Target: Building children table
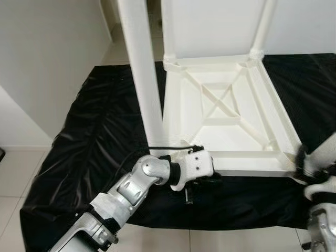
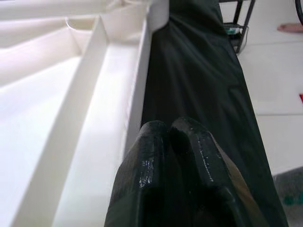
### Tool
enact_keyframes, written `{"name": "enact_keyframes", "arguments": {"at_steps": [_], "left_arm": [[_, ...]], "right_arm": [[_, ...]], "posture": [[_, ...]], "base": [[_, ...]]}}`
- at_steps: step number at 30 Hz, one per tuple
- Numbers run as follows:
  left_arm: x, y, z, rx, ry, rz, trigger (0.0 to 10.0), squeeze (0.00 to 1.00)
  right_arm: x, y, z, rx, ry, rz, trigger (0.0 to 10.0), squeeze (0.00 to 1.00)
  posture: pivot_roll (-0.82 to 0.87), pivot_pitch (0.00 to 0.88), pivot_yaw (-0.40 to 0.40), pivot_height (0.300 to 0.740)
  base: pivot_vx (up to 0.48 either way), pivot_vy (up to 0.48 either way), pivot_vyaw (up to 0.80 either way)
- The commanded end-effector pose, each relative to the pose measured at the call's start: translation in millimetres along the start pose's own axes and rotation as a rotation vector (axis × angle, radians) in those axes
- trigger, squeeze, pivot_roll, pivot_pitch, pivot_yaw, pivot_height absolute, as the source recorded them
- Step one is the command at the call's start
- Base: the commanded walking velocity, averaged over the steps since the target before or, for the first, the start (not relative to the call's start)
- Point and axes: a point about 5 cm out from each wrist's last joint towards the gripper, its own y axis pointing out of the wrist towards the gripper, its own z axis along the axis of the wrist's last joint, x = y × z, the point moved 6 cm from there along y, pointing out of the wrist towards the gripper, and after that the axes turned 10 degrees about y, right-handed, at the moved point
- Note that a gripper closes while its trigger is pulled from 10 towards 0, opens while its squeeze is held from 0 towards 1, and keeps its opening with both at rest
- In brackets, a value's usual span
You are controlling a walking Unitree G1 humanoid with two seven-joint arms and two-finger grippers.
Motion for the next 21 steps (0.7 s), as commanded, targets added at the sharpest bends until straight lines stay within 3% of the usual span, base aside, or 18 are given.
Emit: {"name": "enact_keyframes", "arguments": {"at_steps": [1,4,5,6,12,15,21], "left_arm": [[-5.5,-6.2,-6.2,-0.02,-0.037,0.057,10.0,0.09],[-10.2,-13.1,-3.9,-0.014,-0.052,0.1,10.0,0.07],[-13.0,-17.6,-2.5,-0.015,-0.052,0.127,10.0,0.03],[-14.4,-21.3,-1.3,-0.015,-0.057,0.147,10.0,0.0],[-14.4,-28.1,1.6,-0.013,-0.07,0.181,10.0,0.0],[-12.4,-36.9,3.9,-0.014,-0.112,0.227,10.0,0.0],[-11.9,-51.2,6.6,-0.002,-0.162,0.303,10.0,0.0]], "right_arm": [[-11.0,-0.8,-1.7,-0.011,0.025,0.041,10.0,1.0],[-18.0,-4.5,-4.8,-0.028,0.026,0.054,10.0,1.0],[-23.1,-8.1,-6.6,-0.032,0.016,0.063,10.0,0.73],[-27.2,-12.2,-8.9,-0.042,0.016,0.069,10.0,0.0],[-31.9,-20.9,-16.5,-0.072,0.018,0.066,10.0,0.0],[-24.8,-26.0,-18.2,-0.061,-0.028,0.004,10.0,0.0],[-17.4,-32.4,-15.6,-0.032,-0.005,-0.08,10.0,0.0]], "posture": [[-0.18,0.127,0.128,0.74],[-0.16,0.12,0.118,0.74],[-0.16,0.12,0.118,0.74],[-0.14,0.114,0.105,0.74],[-0.12,0.113,0.093,0.74],[-0.11,0.113,0.089,0.74],[-0.1,0.114,0.09,0.74]], "base": [[0.0,0.0,0.0],[0.0,0.0,0.0],[0.0,0.0,0.0],[0.0,0.0,0.0],[0.0,0.0,0.0],[0.0,0.0,0.0],[0.0,0.0,0.0]]}}
